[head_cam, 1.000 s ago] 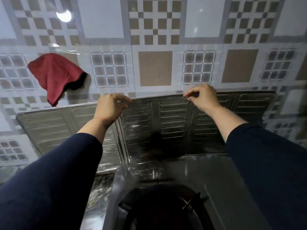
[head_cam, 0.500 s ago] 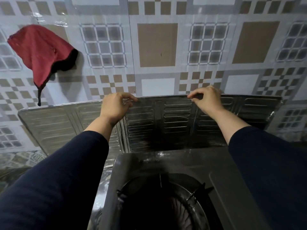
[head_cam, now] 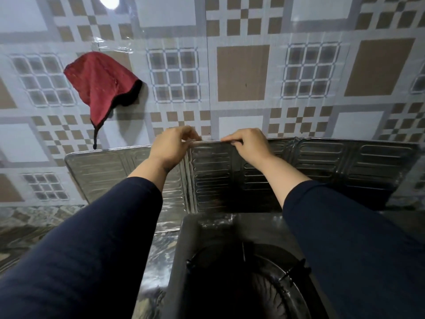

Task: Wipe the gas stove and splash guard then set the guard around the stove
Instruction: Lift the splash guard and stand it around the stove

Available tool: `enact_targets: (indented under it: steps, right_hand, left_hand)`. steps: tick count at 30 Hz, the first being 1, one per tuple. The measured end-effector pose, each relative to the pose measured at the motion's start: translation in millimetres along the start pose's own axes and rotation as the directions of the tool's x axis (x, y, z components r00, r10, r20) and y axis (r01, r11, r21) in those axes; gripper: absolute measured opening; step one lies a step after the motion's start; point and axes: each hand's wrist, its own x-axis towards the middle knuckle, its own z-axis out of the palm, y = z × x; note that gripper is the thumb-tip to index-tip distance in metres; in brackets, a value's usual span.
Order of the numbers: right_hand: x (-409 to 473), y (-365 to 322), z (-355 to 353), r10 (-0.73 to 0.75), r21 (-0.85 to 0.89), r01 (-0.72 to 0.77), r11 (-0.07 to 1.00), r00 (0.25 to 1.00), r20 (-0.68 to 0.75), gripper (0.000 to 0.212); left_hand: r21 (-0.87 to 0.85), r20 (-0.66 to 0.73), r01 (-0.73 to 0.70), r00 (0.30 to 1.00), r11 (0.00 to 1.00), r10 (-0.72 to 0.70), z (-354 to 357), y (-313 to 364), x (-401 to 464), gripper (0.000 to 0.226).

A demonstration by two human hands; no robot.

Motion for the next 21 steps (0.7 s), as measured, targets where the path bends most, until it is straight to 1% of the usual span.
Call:
enact_targets:
  steps: [5, 9, 16, 18, 21]
  right_hand:
    - [0.9, 1.7, 1.8, 0.052, 0.047, -0.051, 0.998, 0.998, -0.028, 0.028]
    - [0.6, 1.8, 5.1, 0.052, 0.055, -0.049, 0.997, 0.997, -0.051, 0.026]
    - [-2.7, -1.8, 6.3, 0.085, 0.087, -0.079, 0.993, 0.994, -0.074, 0.028]
    - [-3.9, -4.5, 3.2, 0.101, 0.105, -0.094, 0.990, 0.992, -0.069, 0.028]
    - [-4.1, -7.1, -1.0, 0.113, 0.119, -0.104, 0.987, 0.990, -0.078, 0.029]
  left_hand:
    - [0.108, -0.002, 0.080, 0.997, 0.991, -0.081, -33.3, -32.9, -12.8, 0.024]
    - [0.173, -0.008, 0.137, 0.990, 0.975, -0.138, -52.5, -48.7, -25.8, 0.033]
    - [0.317, -0.014, 0.098, 0.995, 0.943, -0.099, -54.0, -45.1, -39.0, 0.031]
    - [0.319, 0.015, 0.092, 0.995, 0.943, -0.102, -60.0, -39.3, -39.9, 0.029]
    - [0.265, 0.103, 0.092, 0.987, 0.960, -0.123, -73.1, -28.3, -38.8, 0.029]
